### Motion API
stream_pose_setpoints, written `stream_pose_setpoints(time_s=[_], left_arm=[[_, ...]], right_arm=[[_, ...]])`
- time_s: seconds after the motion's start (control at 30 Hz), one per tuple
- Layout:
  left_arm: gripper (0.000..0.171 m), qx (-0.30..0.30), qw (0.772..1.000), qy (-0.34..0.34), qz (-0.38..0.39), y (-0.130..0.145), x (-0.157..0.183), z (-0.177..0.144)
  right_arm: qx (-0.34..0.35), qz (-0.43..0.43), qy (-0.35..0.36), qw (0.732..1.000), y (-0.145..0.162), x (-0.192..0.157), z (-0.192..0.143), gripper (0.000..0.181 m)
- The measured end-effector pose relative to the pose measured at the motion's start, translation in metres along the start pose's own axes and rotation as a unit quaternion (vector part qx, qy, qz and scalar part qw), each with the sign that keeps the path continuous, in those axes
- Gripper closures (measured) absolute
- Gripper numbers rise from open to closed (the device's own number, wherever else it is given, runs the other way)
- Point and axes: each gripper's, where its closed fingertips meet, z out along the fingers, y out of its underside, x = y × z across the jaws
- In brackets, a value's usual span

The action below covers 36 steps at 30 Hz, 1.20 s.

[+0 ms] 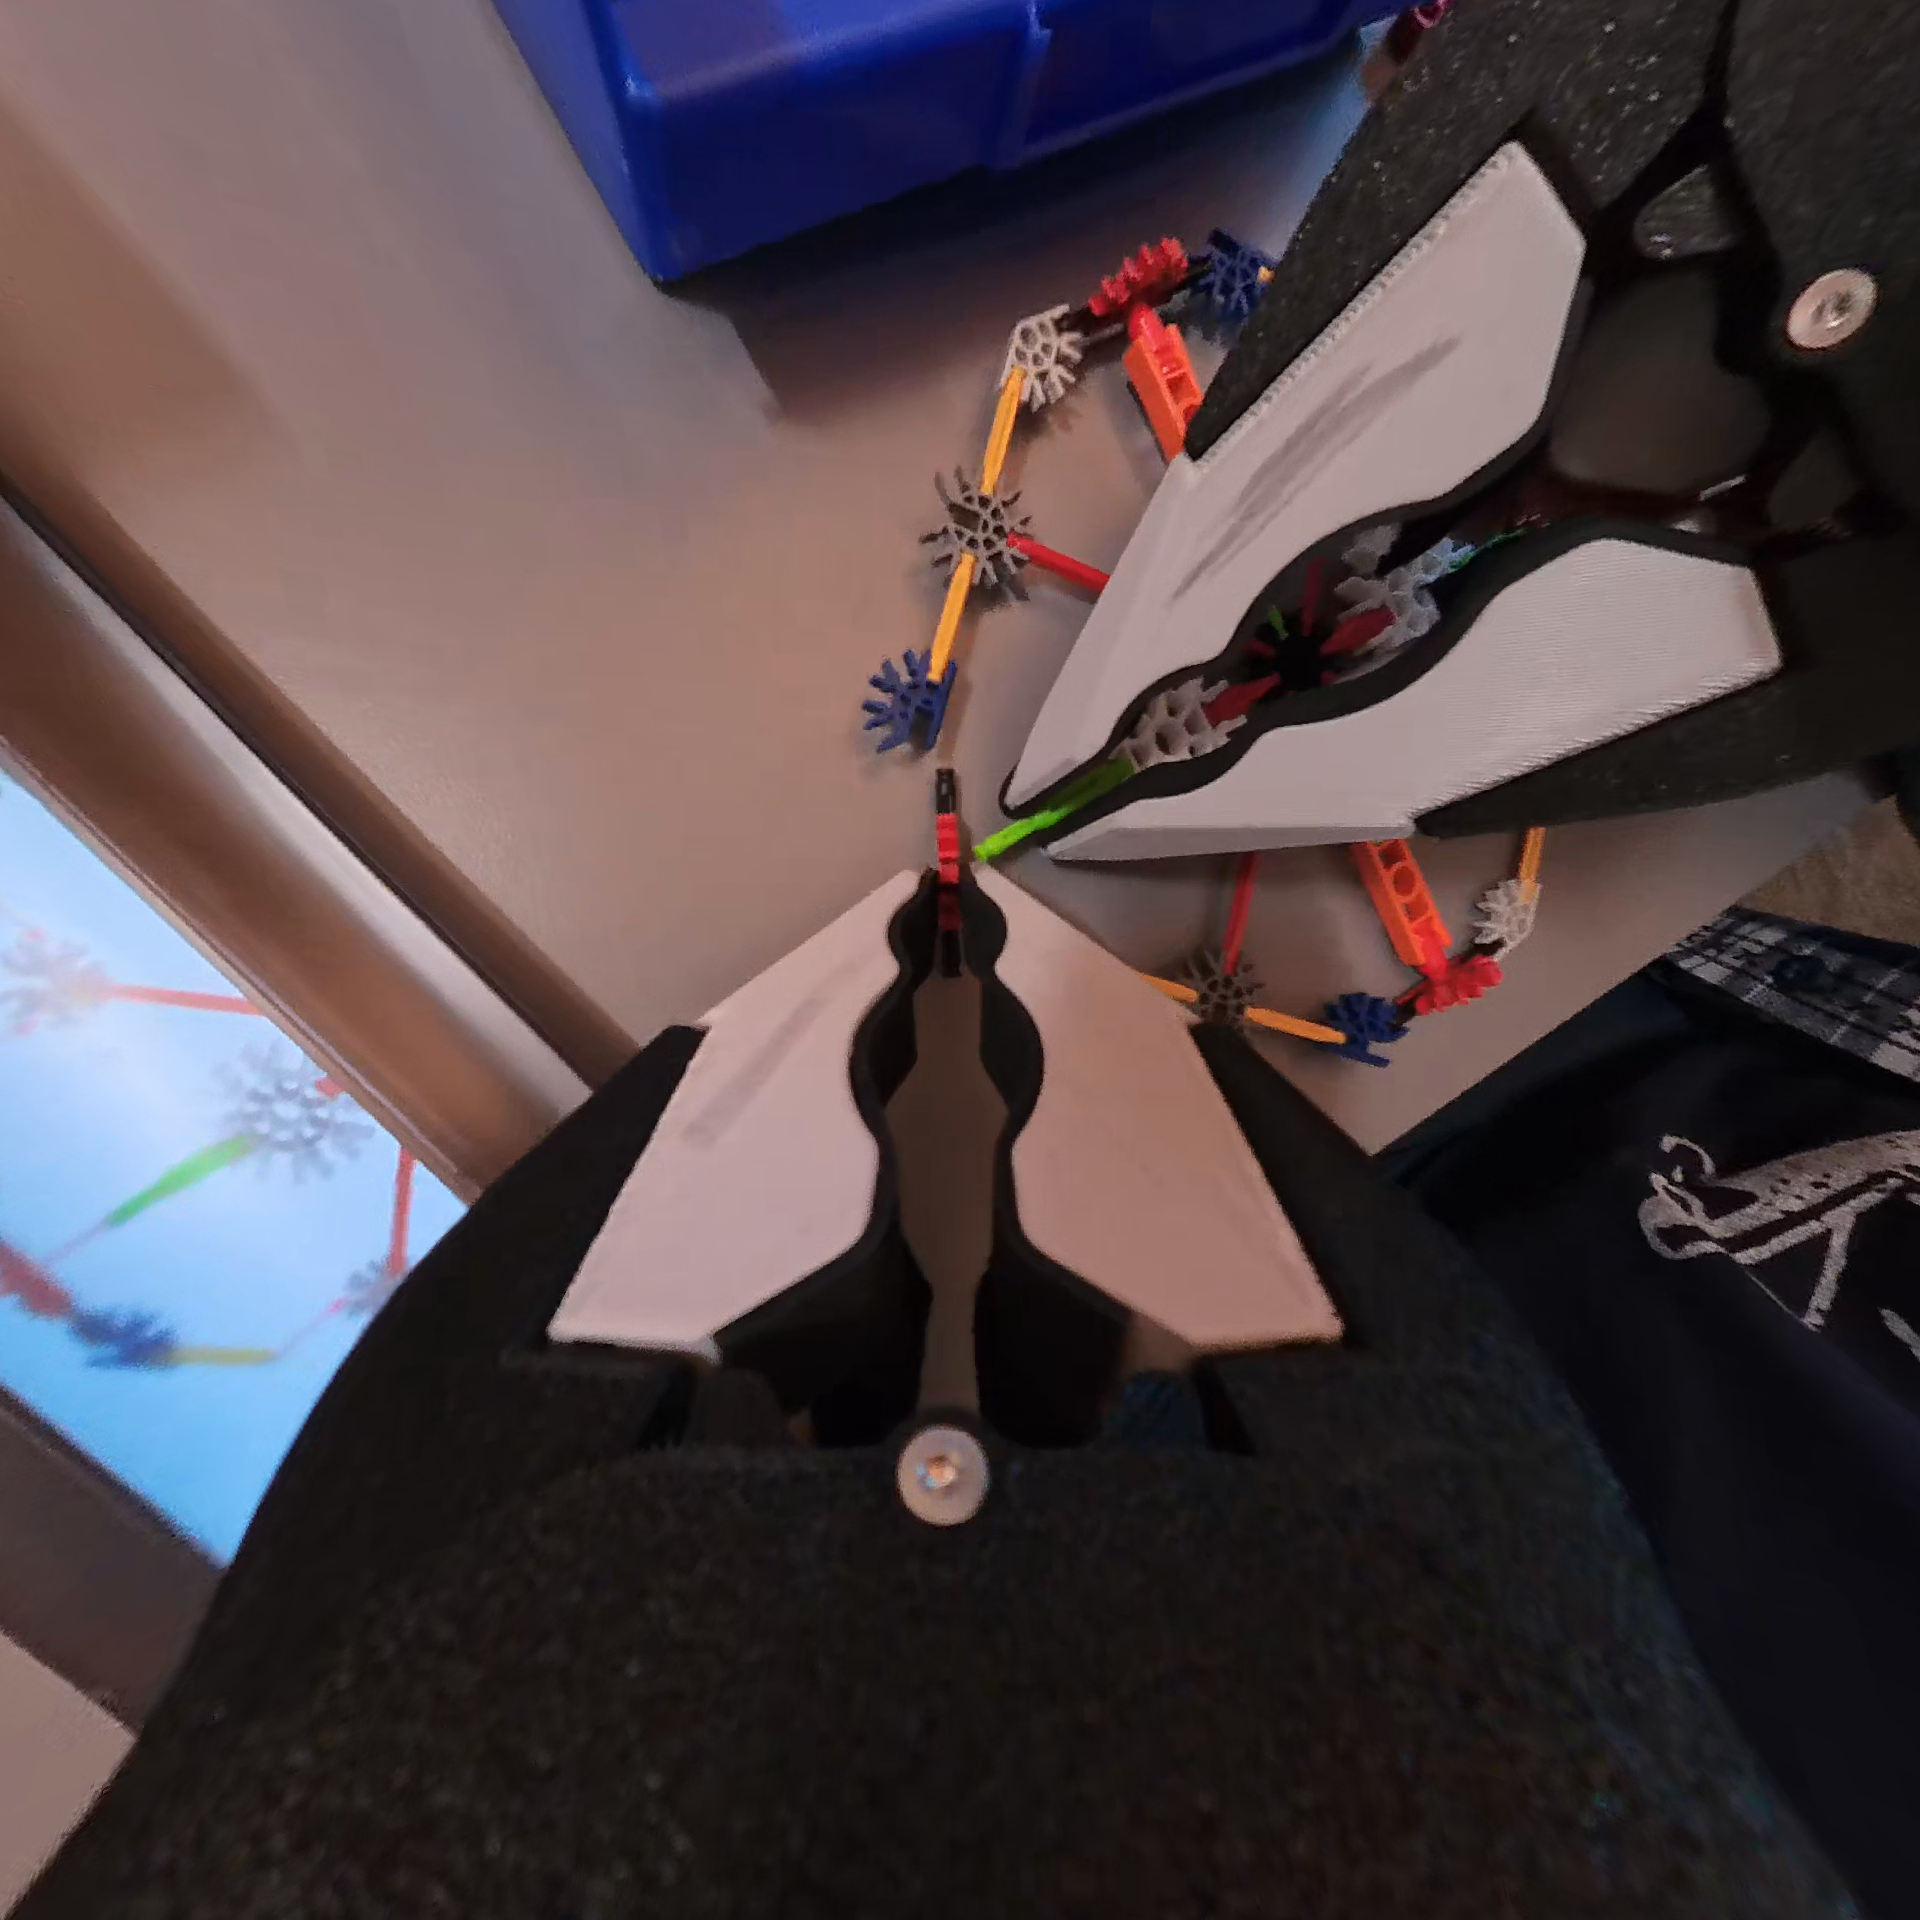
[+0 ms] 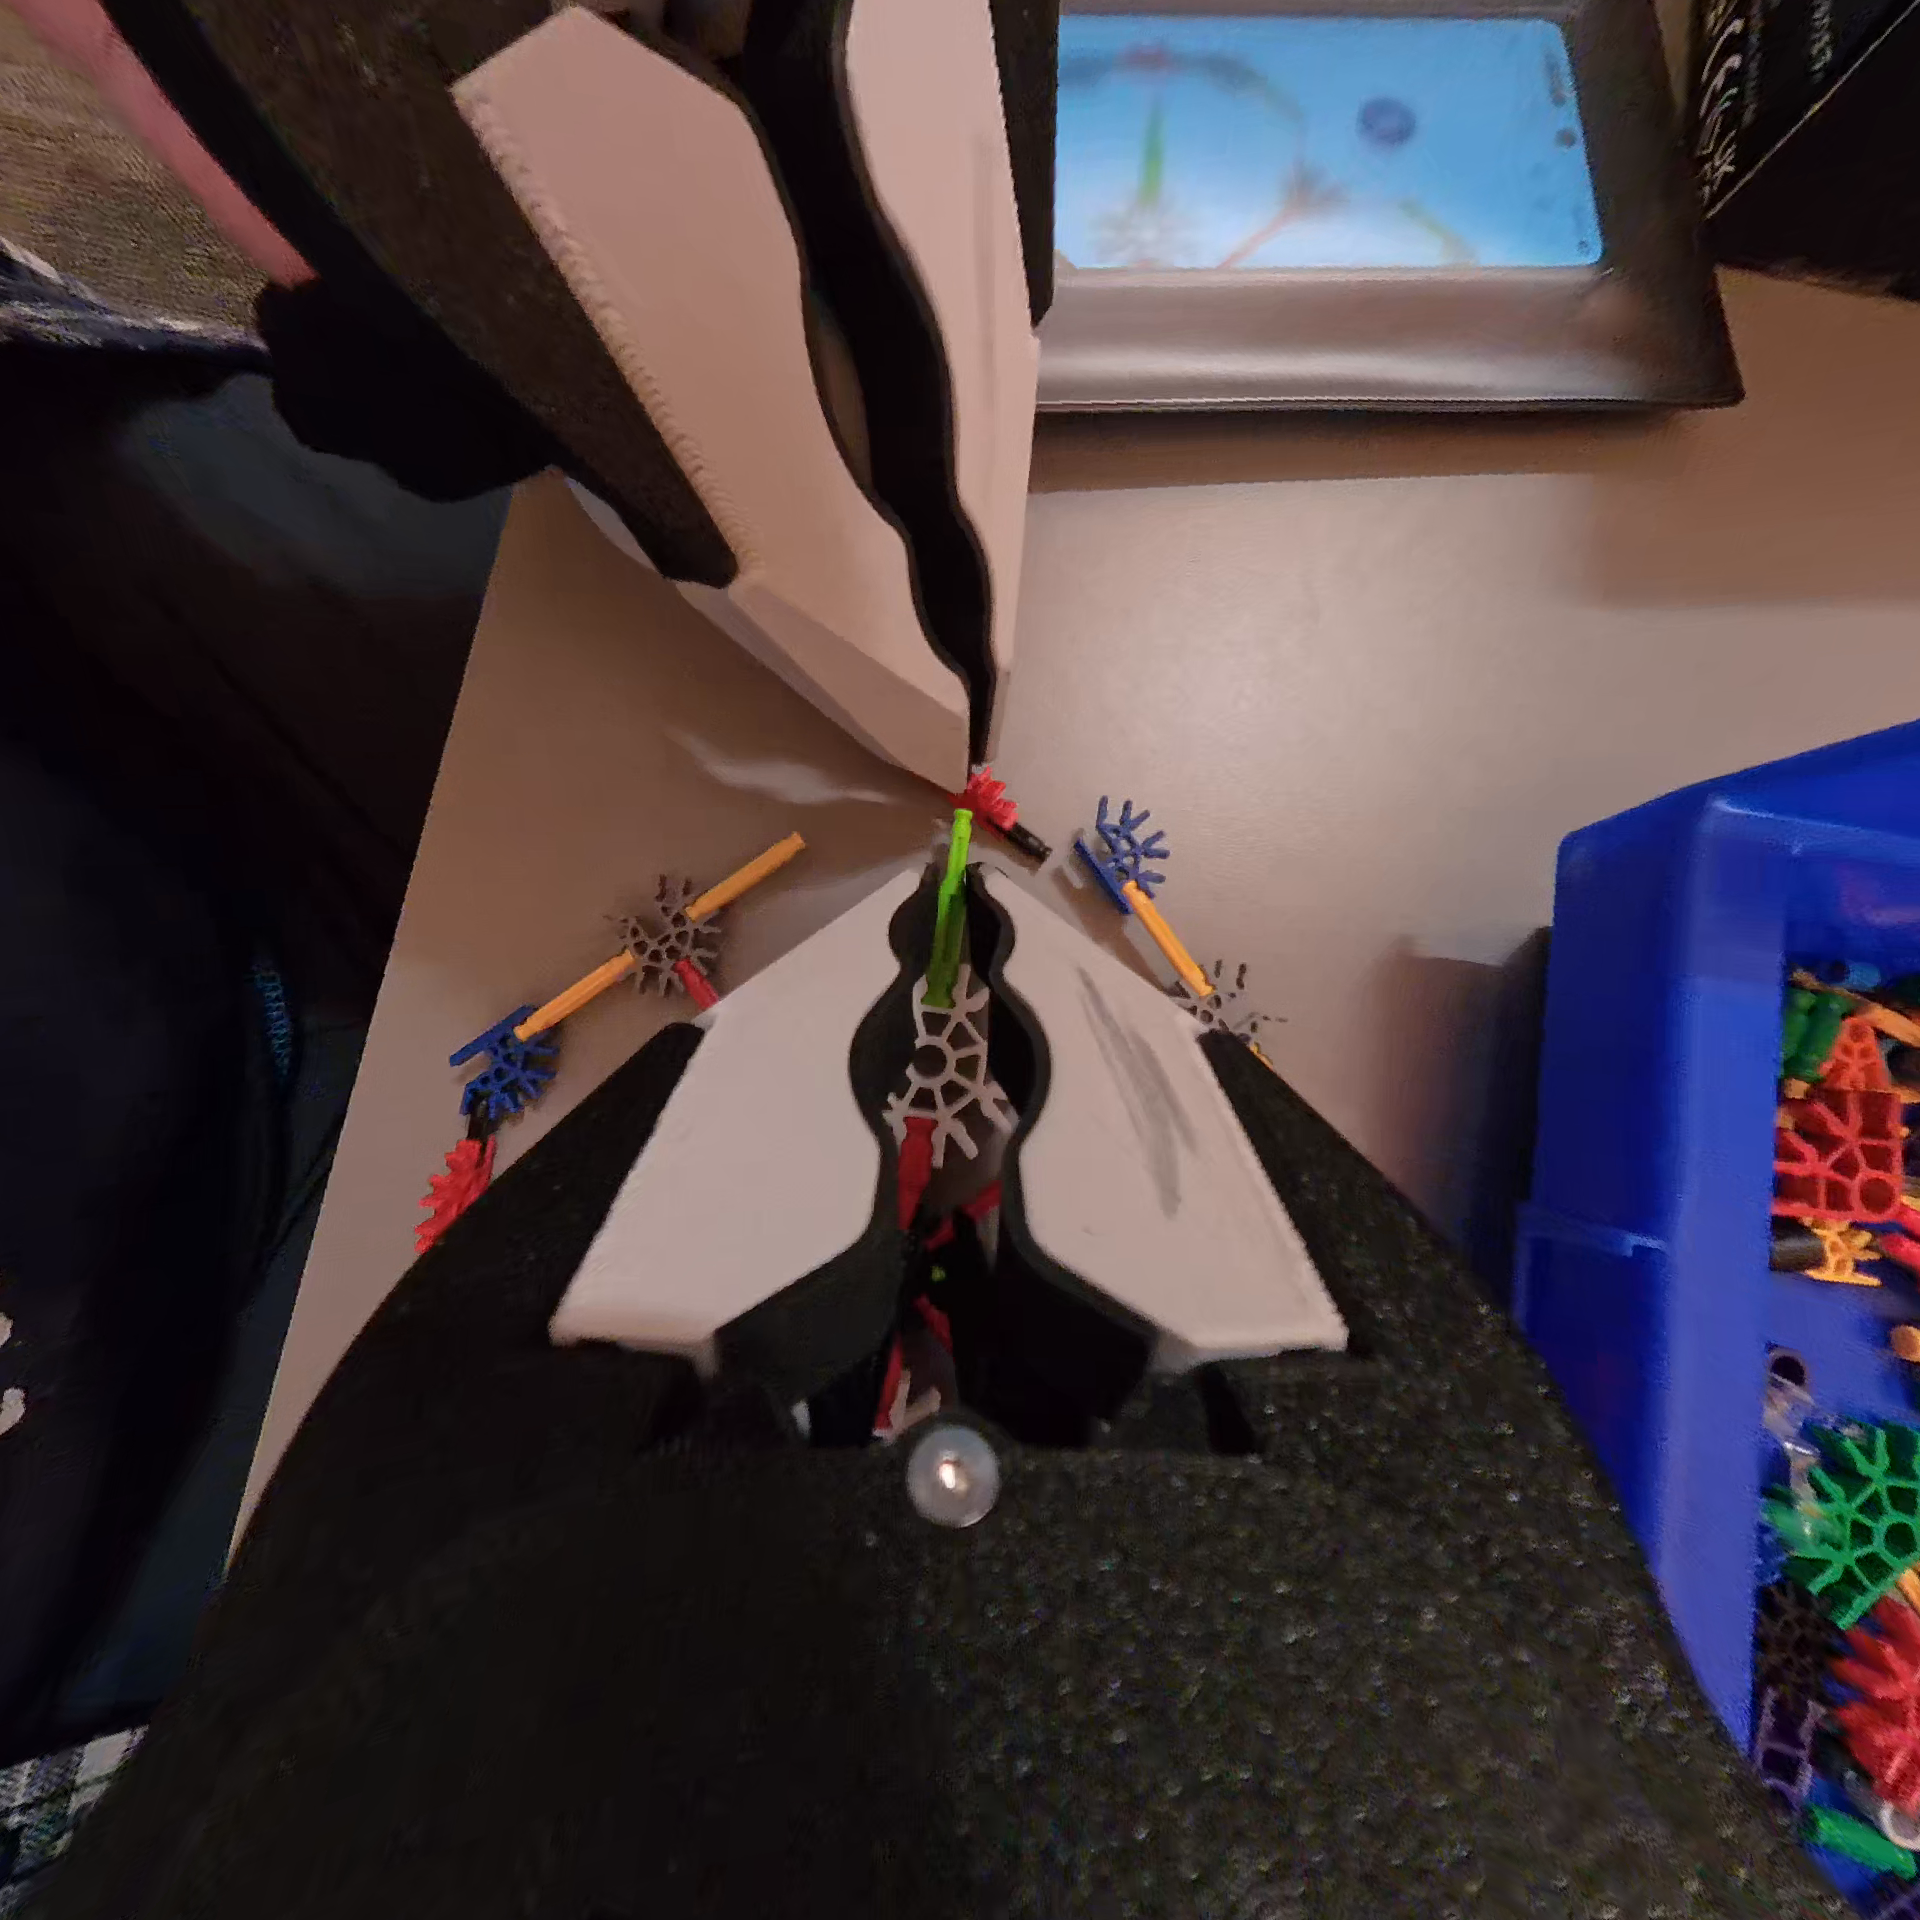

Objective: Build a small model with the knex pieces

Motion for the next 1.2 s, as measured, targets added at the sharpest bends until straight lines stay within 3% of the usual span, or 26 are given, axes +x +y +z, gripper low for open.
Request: stream_pose_setpoints(time_s=[0.97, 1.13, 1.2], left_arm=[[0.167, 0.033, 0.998, 0.015, -0.057, 0.001, 0.012, 0.003], [0.156, 0.043, 0.997, 0.026, -0.065, 0.002, 0.01, -0.004], [0.154, 0.046, 0.996, 0.038, -0.066, 0.004, 0.01, -0.009]], right_arm=[[-0.005, 0.002, 0.001, 1.0, 0.0, -0.003, 0.007, 0.177], [0.012, 0.015, -0.015, 1.0, -0.002, -0.005, 0.002, 0.176], [0.017, 0.022, -0.025, 0.999, -0.003, -0.005, -0.004, 0.168]])
